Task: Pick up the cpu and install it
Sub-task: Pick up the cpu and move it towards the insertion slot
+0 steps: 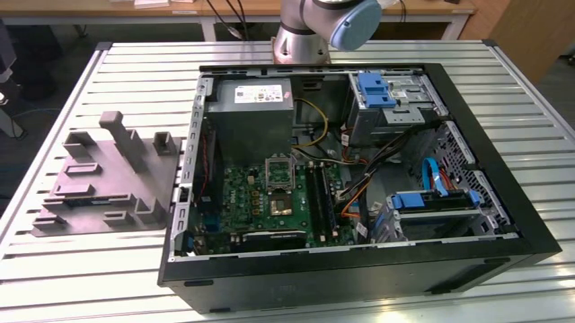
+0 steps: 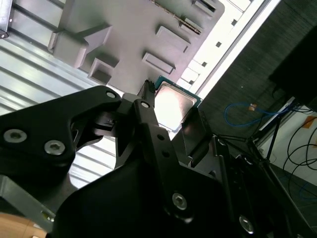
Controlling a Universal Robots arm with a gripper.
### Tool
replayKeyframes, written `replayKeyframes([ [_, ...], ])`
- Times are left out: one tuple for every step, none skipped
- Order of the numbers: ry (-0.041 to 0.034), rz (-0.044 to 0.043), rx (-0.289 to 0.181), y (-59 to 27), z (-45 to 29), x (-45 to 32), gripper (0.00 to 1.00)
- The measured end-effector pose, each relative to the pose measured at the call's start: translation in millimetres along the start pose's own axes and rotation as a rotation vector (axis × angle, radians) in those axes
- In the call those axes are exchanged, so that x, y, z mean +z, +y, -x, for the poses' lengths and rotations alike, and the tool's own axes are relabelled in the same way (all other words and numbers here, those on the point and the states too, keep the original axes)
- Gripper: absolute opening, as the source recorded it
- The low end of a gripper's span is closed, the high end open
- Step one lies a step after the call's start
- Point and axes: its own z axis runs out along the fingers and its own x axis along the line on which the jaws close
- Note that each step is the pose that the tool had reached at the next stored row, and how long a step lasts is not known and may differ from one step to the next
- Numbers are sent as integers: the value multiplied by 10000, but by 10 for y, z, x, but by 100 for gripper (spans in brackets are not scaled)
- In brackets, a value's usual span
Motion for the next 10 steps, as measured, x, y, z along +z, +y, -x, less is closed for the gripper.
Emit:
replayKeyframes([
  [0,-1,0,0,1,-17,47],
  [0,0,0,1,1,-31,47],
  [0,0,0,1,1,-44,47],
  [-1,0,0,1,1,-52,47],
  [-2,1,0,1,1,-53,47],
  [-3,1,0,1,1,-53,47],
  [-2,1,0,1,1,-54,47],
  [0,0,0,1,1,-57,47],
  [1,-1,0,2,2,-60,47],
  [1,-1,0,2,2,-60,47],
])
